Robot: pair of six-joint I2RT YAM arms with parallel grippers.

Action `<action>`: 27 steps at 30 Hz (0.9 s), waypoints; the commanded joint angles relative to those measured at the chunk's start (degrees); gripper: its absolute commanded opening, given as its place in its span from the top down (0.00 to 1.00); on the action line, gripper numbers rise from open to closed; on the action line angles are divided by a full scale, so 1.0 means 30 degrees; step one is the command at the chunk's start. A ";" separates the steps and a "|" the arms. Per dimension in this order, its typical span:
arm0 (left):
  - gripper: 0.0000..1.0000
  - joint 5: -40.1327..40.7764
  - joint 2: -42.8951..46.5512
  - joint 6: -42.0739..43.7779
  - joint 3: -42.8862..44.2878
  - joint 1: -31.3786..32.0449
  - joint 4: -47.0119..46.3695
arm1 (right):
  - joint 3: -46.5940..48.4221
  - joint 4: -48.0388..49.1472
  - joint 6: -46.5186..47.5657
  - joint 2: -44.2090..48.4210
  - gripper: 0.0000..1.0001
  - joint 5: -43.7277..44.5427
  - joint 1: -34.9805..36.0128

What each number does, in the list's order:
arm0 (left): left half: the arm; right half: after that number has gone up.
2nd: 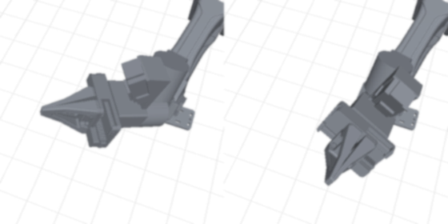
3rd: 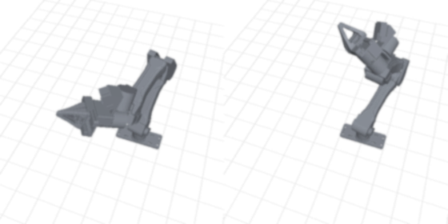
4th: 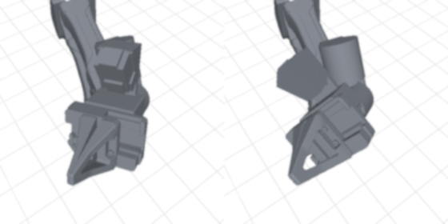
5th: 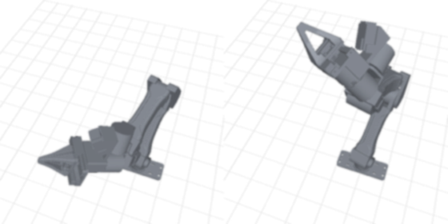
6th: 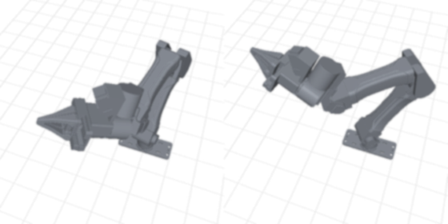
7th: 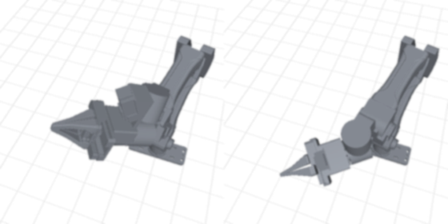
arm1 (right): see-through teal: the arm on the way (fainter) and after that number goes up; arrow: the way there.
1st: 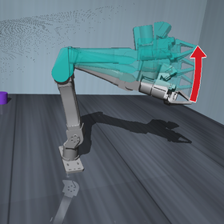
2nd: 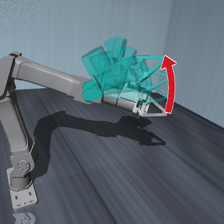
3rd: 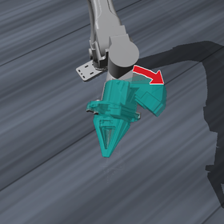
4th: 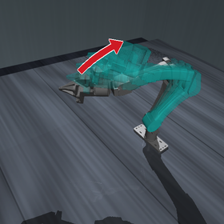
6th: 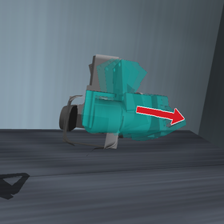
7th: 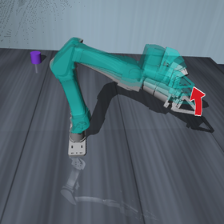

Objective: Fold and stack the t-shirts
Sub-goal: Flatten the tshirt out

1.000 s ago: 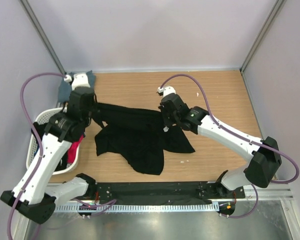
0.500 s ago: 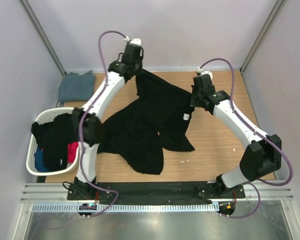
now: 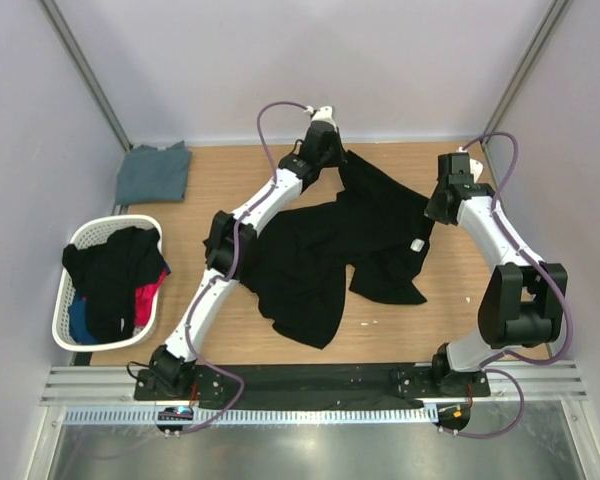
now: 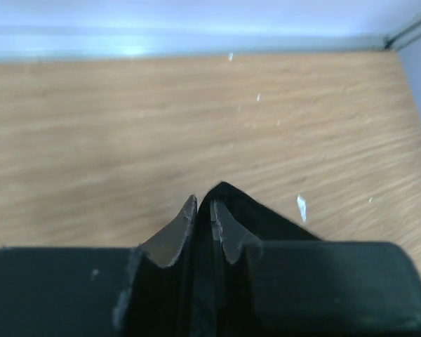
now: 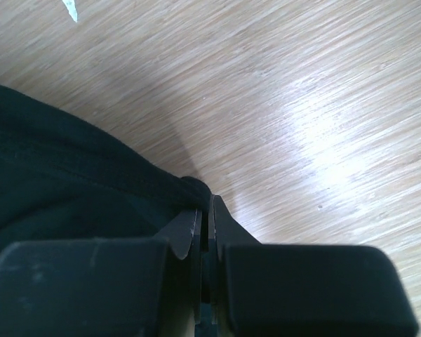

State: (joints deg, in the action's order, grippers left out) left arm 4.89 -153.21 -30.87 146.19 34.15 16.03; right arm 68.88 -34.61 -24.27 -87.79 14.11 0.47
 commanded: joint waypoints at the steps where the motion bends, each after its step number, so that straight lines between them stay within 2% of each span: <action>1: 0.87 0.0482 0.1408 -0.0170 0.0577 -0.0983 -0.3414 | 0.0825 0.0200 -0.0230 -0.0760 0.99 0.0659 0.0107; 3: 0.99 0.0627 0.2168 0.0183 -0.0411 -0.0954 -0.3089 | 0.1004 0.0140 -0.0200 -0.1058 0.99 0.0162 0.0107; 7: 1.00 -0.0249 0.4132 0.0738 -0.1969 -0.0722 -0.2826 | 0.0420 0.0492 -0.0376 -0.0651 0.99 0.0042 0.0078; 8: 0.92 -0.0512 0.4512 0.1117 -0.2030 -0.0546 -0.2592 | 0.0360 0.0405 -0.0376 -0.0359 0.99 0.0275 0.0078; 9: 0.78 -0.0486 0.4632 0.2107 -0.2031 -0.0341 -0.2271 | 0.0331 0.0259 -0.0463 -0.0182 0.99 0.0655 0.0107; 10: 0.54 -0.0225 0.4807 0.2552 -0.2002 -0.0078 -0.1253 | 0.0185 -0.0033 -0.0464 -0.0036 0.97 0.1413 0.0107; 11: 0.45 0.0242 0.5331 0.2992 -0.2147 0.0360 -0.0546 | 0.0155 -0.0151 -0.0435 0.0227 0.95 0.1768 -0.0415; 13: 0.33 0.1737 0.6181 0.2502 -0.2847 0.0627 0.1672 | -0.0020 -0.0531 -0.0434 0.0375 0.96 0.1948 -0.0624; 16: 0.31 0.2823 0.9369 0.0335 -0.6764 0.0569 0.3647 | -0.0664 -0.0650 -0.0697 0.0435 0.99 0.1190 -0.1064; 17: 0.30 0.2825 1.0365 -0.0047 -1.0054 0.0569 0.3795 | -0.0898 -0.0709 -0.0872 0.0435 0.99 0.1070 -0.1152; 18: 0.29 0.2796 1.2522 -0.0515 -1.1711 0.0540 0.3826 | -0.1190 -0.0738 -0.0961 0.0551 0.99 0.0953 -0.1269; 19: 0.28 0.2824 1.3529 -0.1361 -1.3729 0.0569 0.3797 | -0.1860 -0.0739 -0.1165 0.0610 0.99 0.0835 -0.1618; 20: 0.26 0.2796 1.4467 -0.1775 -1.6998 0.0598 0.3710 | -0.2244 -0.0681 -0.1167 0.0726 0.99 0.0660 -0.1940; 21: 0.23 0.2737 1.6246 -0.2069 -1.8713 0.0628 0.3477 | -0.2683 -0.0651 -0.1254 0.1018 0.99 0.0513 -0.2234; 24: 0.22 0.1801 1.7959 -0.2132 -2.2755 0.1355 0.3124 | -0.4091 -0.0854 -0.1343 0.1751 0.99 -0.0336 -0.3348; 27: 0.21 0.2237 1.8929 -0.1399 -2.4669 0.2876 0.3210 | -0.4475 -0.1351 -0.1343 0.2659 0.99 -0.0249 -0.4110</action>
State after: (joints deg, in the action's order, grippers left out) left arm 11.03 -98.13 -34.94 76.49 38.13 25.87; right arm 55.37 -37.45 -27.24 -84.64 13.72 -10.02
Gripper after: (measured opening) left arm 0.785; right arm 0.058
